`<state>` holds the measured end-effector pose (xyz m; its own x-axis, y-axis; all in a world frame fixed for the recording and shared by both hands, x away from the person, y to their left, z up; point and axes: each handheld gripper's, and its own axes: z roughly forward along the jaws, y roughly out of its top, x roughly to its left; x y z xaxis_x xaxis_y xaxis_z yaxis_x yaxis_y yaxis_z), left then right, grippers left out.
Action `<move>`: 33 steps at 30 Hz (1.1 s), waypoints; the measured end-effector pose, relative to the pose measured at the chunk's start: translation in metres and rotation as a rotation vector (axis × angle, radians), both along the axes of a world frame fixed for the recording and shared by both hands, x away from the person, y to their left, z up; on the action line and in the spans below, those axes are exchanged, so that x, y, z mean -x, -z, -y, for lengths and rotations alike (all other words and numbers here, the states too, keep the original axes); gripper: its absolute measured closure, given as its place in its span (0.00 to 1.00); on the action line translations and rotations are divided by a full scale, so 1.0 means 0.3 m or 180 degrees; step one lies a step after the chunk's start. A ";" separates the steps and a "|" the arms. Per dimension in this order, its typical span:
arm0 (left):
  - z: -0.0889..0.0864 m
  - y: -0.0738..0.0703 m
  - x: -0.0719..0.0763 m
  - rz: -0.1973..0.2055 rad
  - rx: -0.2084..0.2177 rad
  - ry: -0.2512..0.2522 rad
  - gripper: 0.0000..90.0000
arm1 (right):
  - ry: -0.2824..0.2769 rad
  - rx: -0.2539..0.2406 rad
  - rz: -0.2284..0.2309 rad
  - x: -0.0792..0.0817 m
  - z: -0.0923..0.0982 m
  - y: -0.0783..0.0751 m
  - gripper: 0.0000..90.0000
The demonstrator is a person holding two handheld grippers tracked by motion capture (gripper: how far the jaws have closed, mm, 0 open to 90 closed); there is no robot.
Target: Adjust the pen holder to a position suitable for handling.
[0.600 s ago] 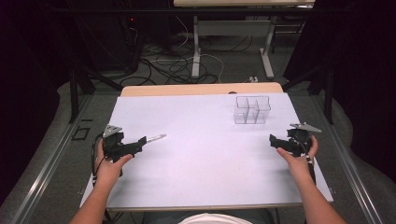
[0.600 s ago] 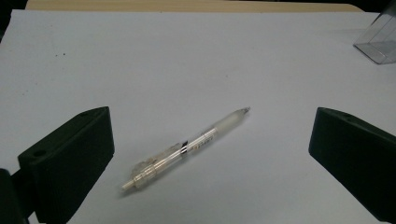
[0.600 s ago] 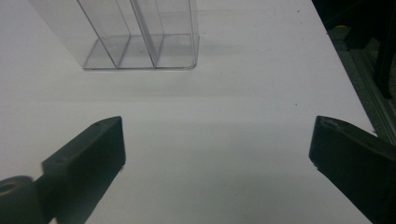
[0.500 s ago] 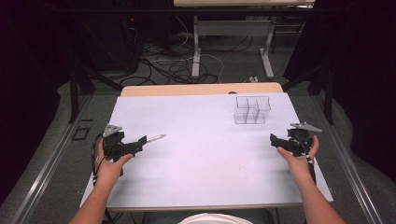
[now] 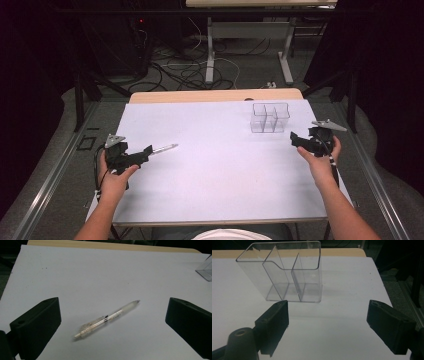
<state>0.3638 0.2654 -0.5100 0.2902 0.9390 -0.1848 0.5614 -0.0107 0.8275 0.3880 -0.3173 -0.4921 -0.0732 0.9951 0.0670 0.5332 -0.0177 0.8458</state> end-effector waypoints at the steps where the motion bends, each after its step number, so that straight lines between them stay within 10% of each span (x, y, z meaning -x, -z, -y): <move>1: 0.000 0.001 0.000 0.0006 0.0010 -0.0022 0.00 | 0.0003 -0.0016 -0.0008 -0.009 0.000 -0.007 0.21; 23: 0.007 -0.001 0.005 0.0020 -0.0008 -0.0021 0.00 | -0.0076 0.0119 -0.0265 -0.193 0.003 -0.171 0.42; 33: 0.010 0.003 0.003 0.0005 -0.0015 0.0001 0.00 | -0.0078 0.0176 -0.0241 -0.260 -0.007 -0.189 0.67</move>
<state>0.3629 0.2624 -0.5109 0.2908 0.9397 -0.1799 0.5600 -0.0147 0.8284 0.4661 -0.3151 -0.4353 -0.0942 0.9954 0.0181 0.5953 0.0417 0.8024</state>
